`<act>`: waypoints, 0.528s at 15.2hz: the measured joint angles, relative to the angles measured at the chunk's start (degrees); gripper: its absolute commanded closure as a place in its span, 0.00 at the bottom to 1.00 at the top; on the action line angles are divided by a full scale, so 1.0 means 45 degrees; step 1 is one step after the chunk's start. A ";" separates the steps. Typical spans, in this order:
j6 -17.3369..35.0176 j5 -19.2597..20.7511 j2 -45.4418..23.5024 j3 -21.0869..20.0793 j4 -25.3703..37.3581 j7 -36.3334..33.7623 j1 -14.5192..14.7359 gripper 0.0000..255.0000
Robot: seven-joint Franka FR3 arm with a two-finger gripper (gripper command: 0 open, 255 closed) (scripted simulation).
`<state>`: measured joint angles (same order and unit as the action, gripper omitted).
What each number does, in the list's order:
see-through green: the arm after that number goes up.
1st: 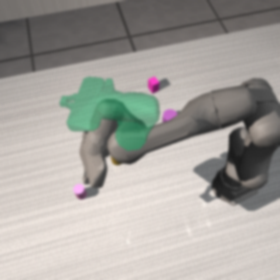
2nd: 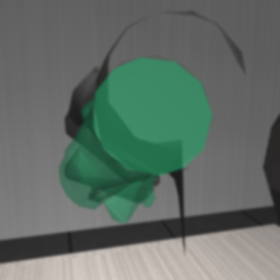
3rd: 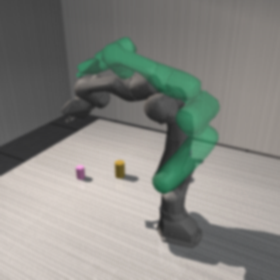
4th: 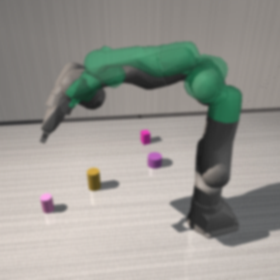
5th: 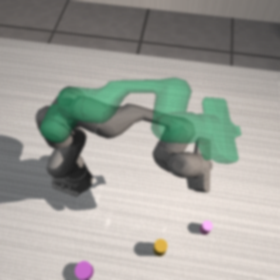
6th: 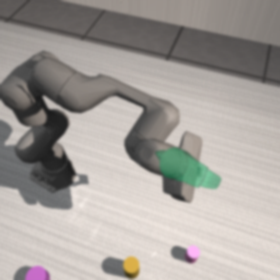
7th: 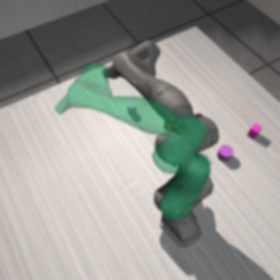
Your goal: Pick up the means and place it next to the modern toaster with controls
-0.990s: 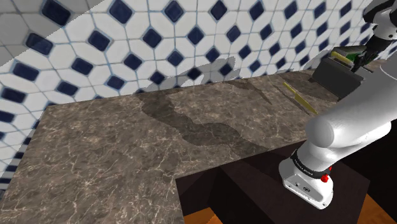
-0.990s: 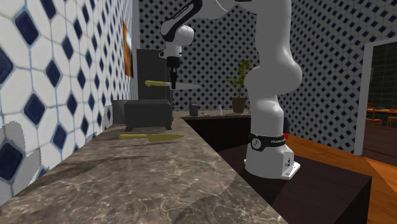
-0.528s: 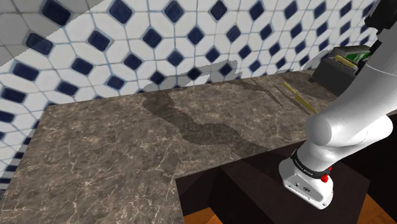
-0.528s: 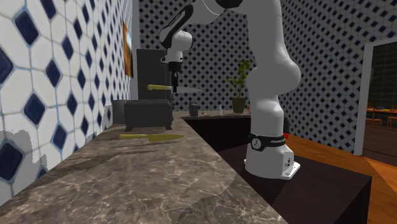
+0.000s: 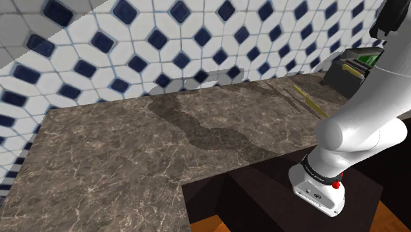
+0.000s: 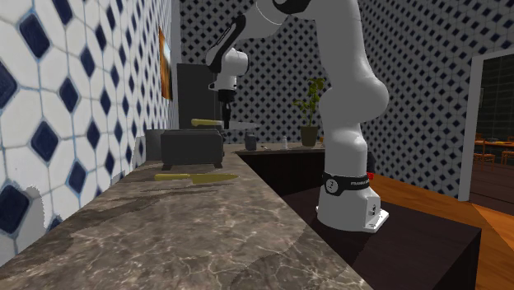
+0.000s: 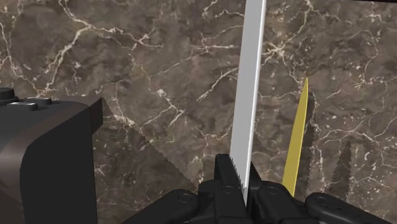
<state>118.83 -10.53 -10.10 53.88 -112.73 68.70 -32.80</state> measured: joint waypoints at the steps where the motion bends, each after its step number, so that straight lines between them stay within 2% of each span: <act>1: 0.0168 -0.0085 -0.0076 -0.0033 -0.0125 0.0039 -0.0012 1.00; 8: 0.1141 -0.0874 -0.0819 -0.0326 -0.0676 0.0579 -0.0310 1.00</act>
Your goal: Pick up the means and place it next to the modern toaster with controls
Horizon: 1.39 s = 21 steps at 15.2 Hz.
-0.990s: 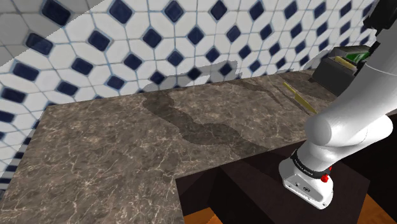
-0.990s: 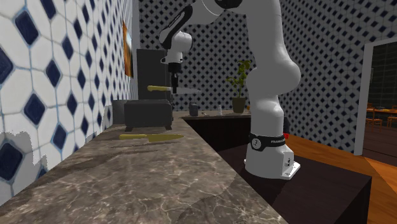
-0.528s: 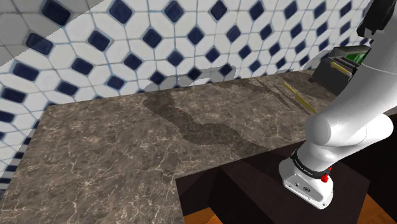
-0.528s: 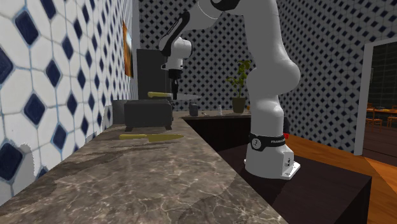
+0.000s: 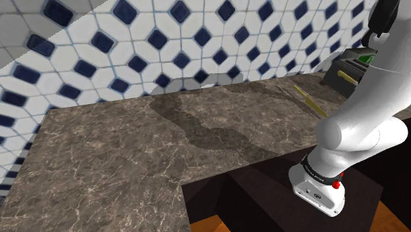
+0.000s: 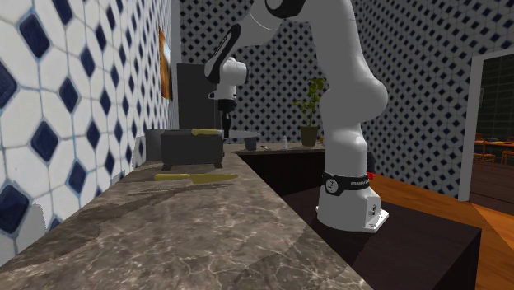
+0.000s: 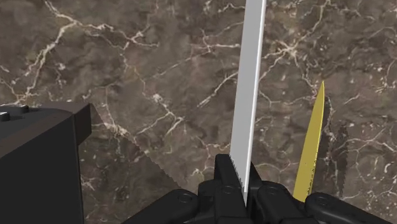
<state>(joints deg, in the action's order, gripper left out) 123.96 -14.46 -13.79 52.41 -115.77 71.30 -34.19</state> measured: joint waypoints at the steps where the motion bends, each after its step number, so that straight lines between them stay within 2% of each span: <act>1: 0.0118 -0.0126 -0.0121 -0.0055 -0.0048 0.0083 -0.0055 1.00; 21: 0.2555 -0.2837 -0.2625 -0.1717 -0.0803 0.1904 -0.1463 1.00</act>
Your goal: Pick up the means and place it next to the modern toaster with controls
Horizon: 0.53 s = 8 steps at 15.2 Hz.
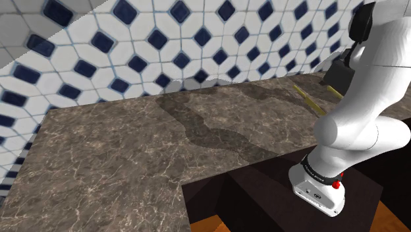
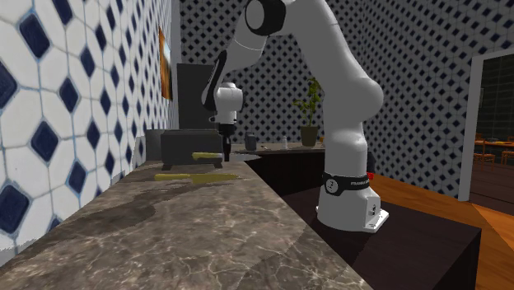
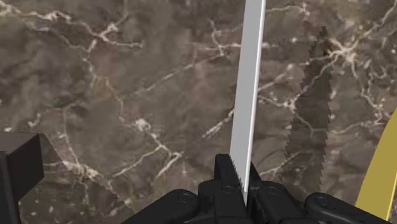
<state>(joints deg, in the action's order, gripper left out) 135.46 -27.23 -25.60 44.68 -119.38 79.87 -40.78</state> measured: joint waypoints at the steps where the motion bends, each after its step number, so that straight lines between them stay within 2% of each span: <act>1: 0.0094 -0.0153 -0.0163 -0.0122 0.0033 0.0091 -0.0099 1.00; 8: 0.0851 -0.1055 -0.1027 -0.0857 -0.0007 0.0673 -0.0637 1.00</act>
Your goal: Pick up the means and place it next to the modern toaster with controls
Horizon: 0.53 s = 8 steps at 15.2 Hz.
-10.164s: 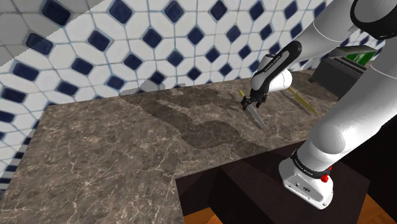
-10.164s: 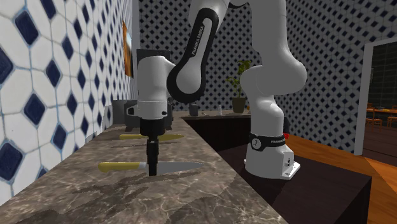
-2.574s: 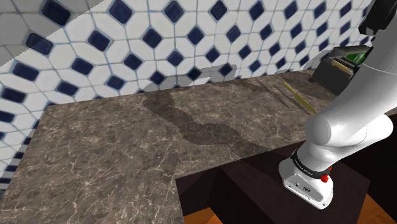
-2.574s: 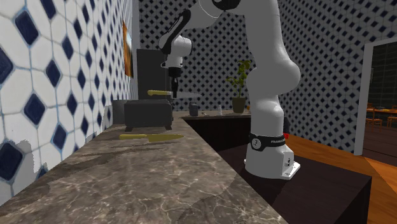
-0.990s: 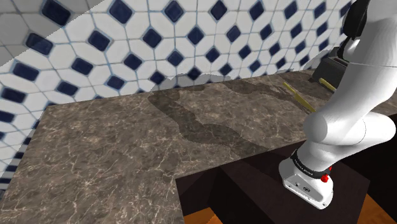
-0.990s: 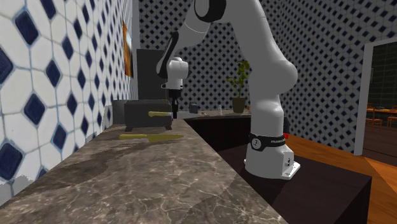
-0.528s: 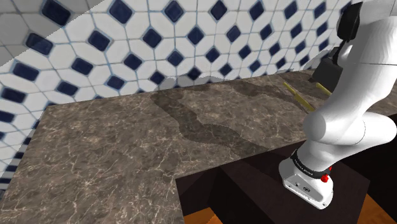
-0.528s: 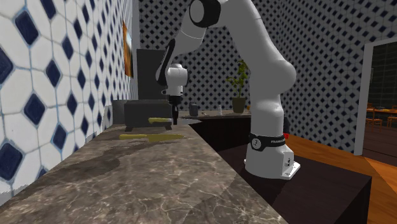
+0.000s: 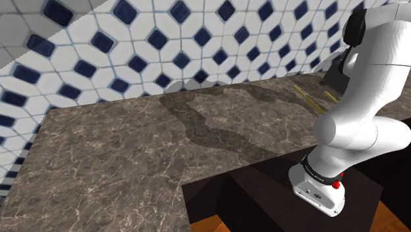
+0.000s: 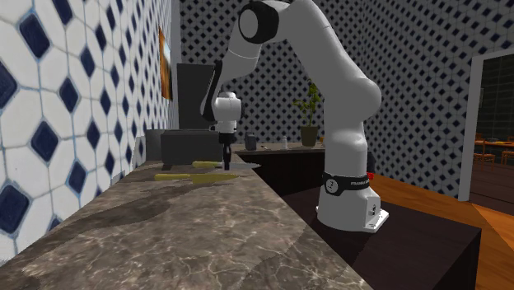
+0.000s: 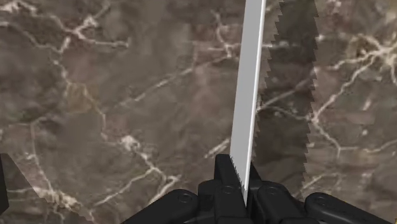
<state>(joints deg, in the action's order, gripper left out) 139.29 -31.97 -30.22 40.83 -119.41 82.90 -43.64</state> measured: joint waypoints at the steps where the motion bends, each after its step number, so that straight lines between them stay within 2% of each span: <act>1: 0.0066 -0.0066 -0.0054 -0.0054 -0.0022 0.0047 -0.0036 1.00; 6: 0.0122 -0.0144 -0.0130 -0.0119 -0.0008 0.0100 -0.0091 1.00; 7: 0.0122 -0.0146 -0.0132 -0.0120 -0.0008 0.0101 -0.0092 0.00; 8: 0.0123 -0.0146 -0.0133 -0.0121 -0.0007 0.0101 -0.0093 0.00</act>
<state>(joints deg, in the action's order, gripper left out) 139.84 -32.63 -30.82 40.28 -119.44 83.35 -44.06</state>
